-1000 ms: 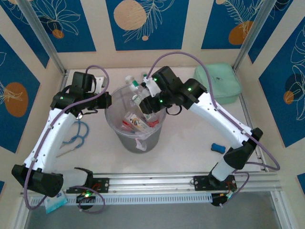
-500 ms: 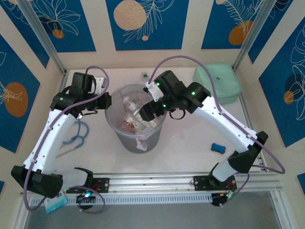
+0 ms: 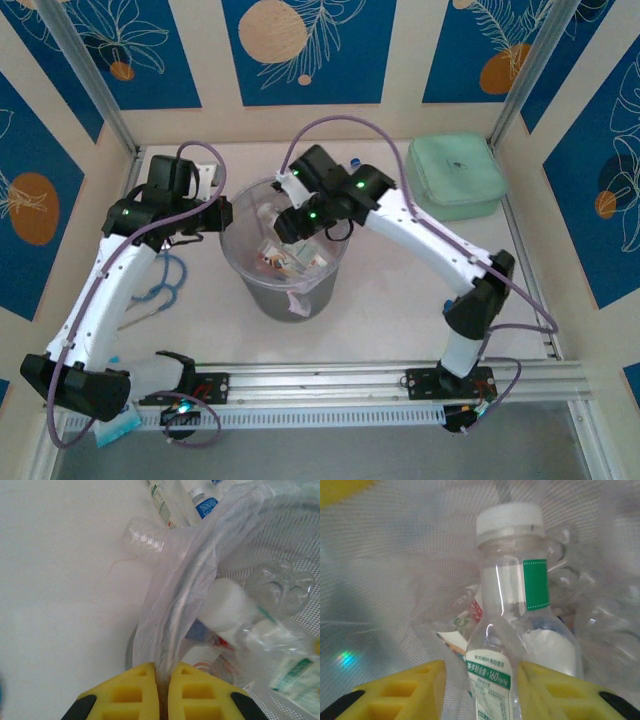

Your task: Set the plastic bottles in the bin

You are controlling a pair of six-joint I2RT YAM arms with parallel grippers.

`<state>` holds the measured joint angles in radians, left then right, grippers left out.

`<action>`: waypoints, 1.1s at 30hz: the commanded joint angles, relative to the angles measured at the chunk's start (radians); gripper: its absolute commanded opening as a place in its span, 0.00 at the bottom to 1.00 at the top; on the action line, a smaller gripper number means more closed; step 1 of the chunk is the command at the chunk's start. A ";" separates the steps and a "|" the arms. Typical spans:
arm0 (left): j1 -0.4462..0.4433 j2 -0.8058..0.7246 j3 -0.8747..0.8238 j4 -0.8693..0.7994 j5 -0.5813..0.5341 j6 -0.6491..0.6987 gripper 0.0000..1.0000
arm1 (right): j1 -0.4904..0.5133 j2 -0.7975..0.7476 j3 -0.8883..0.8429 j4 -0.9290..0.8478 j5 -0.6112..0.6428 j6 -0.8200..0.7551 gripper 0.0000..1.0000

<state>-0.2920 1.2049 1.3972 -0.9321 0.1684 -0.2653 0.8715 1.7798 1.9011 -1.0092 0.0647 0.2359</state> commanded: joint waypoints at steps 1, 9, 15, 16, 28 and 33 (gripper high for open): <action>-0.004 -0.036 -0.010 0.055 0.019 -0.016 0.00 | 0.010 0.018 -0.025 0.009 -0.044 0.020 0.40; -0.003 -0.039 -0.033 0.072 0.016 -0.009 0.00 | -0.001 -0.119 0.008 0.085 -0.067 0.048 0.44; 0.001 -0.054 -0.069 0.097 0.031 -0.011 0.00 | -0.097 -0.275 -0.060 0.103 -0.029 0.062 0.57; 0.000 -0.055 -0.074 0.097 0.033 -0.012 0.00 | -0.120 -0.307 -0.092 0.111 -0.016 0.063 0.60; 0.002 -0.022 -0.112 0.150 0.083 -0.048 0.00 | -0.604 -0.325 -0.368 0.243 -0.048 0.056 0.81; 0.001 -0.005 -0.098 0.133 0.098 -0.039 0.00 | -0.637 -0.034 -0.190 0.158 -0.016 -0.006 0.88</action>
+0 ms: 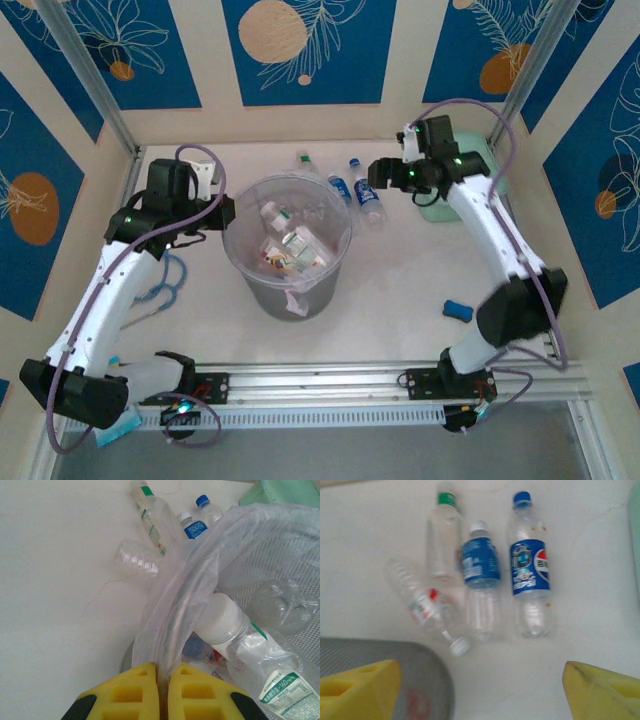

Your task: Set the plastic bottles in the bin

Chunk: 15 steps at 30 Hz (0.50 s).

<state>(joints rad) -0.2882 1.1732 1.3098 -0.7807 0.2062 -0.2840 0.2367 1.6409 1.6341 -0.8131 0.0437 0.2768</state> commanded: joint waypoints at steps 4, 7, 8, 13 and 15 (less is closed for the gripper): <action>-0.002 0.028 -0.008 -0.032 0.064 -0.014 0.00 | 0.003 0.324 0.218 -0.053 0.011 -0.069 0.95; -0.002 0.026 -0.015 -0.016 0.084 -0.018 0.00 | 0.012 0.471 0.331 -0.078 0.077 -0.077 0.97; -0.002 0.028 -0.014 -0.014 0.090 -0.016 0.00 | 0.014 0.511 0.363 -0.086 0.090 -0.079 0.97; -0.002 0.035 -0.012 -0.011 0.134 -0.006 0.00 | 0.015 0.672 0.498 -0.082 0.133 -0.071 0.96; -0.003 0.035 -0.017 -0.001 0.168 -0.008 0.00 | 0.019 0.717 0.529 -0.073 0.141 -0.061 0.95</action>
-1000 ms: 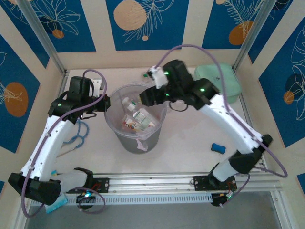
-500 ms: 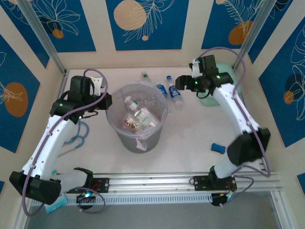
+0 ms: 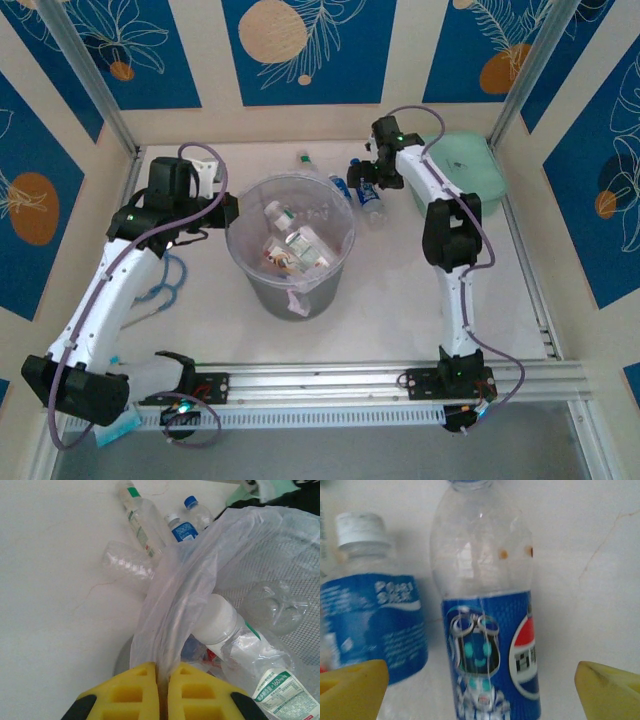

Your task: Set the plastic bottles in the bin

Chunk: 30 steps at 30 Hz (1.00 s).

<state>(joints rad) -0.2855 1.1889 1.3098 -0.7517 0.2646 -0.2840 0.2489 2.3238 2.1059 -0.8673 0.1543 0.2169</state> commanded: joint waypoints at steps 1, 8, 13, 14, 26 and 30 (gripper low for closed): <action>-0.004 0.020 -0.021 -0.028 0.124 -0.008 0.00 | 0.011 0.056 0.071 -0.013 0.031 0.001 0.93; -0.006 -0.008 -0.059 -0.021 0.133 -0.009 0.00 | 0.013 0.149 0.141 0.017 0.056 0.026 0.82; -0.005 0.003 -0.071 0.006 0.167 -0.024 0.00 | 0.006 0.147 0.111 0.042 0.062 0.060 0.68; -0.006 0.005 -0.069 0.008 0.168 -0.024 0.00 | 0.006 0.140 0.099 0.042 0.071 0.063 0.67; -0.005 0.010 -0.061 0.025 0.177 -0.042 0.00 | -0.017 -0.141 -0.085 0.101 0.022 0.053 0.38; -0.010 0.006 -0.049 -0.007 0.145 -0.042 0.00 | -0.020 -0.325 -0.191 0.135 0.005 0.068 0.32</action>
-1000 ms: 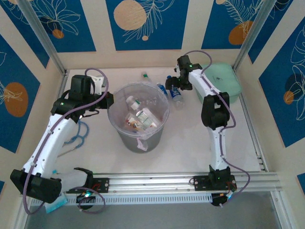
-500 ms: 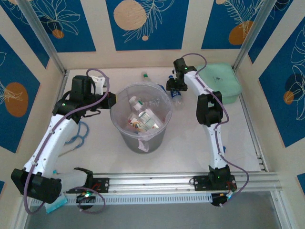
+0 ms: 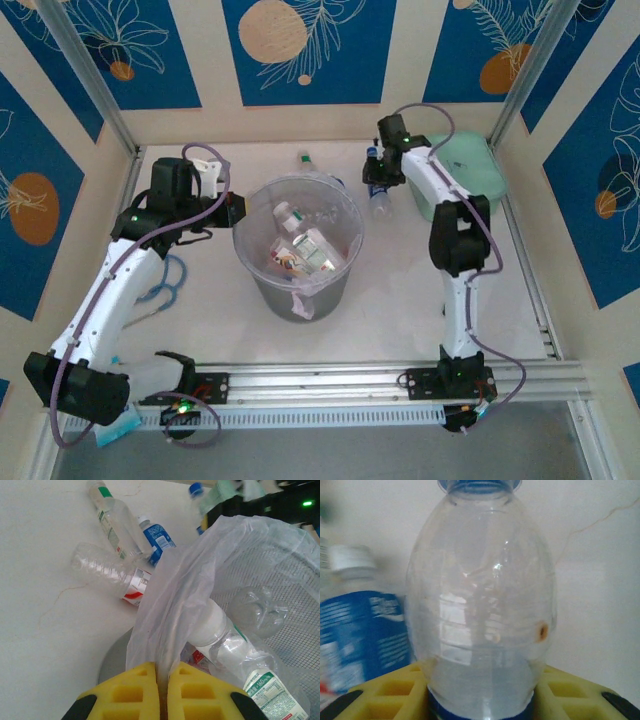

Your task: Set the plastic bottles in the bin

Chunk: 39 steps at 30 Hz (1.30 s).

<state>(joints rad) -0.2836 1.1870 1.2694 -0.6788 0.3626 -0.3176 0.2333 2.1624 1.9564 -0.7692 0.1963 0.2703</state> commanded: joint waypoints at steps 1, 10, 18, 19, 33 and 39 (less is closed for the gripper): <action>-0.013 0.003 -0.008 -0.085 0.034 -0.006 0.00 | -0.007 -0.206 -0.066 0.048 -0.047 0.018 0.30; -0.050 -0.010 -0.027 -0.075 -0.010 -0.045 0.00 | 0.002 -0.599 -0.236 0.072 -0.212 0.068 0.25; -0.145 -0.063 -0.117 0.057 -0.085 -0.186 0.00 | 0.121 -0.936 -0.421 0.201 -0.279 0.167 0.19; -0.158 -0.072 -0.127 0.067 -0.106 -0.203 0.00 | 0.156 -0.954 -0.427 0.205 -0.261 0.166 0.18; -0.285 -0.111 -0.138 0.096 -0.258 -0.291 0.00 | 0.511 -0.886 -0.483 0.214 -0.005 -0.008 0.18; -0.295 -0.097 -0.145 0.121 -0.282 -0.301 0.00 | 0.518 -0.846 -0.539 0.167 0.022 -0.056 0.21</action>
<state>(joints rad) -0.5545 1.0744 1.1416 -0.5346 0.0727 -0.5980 0.7471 1.3109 1.4376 -0.5816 0.1719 0.2611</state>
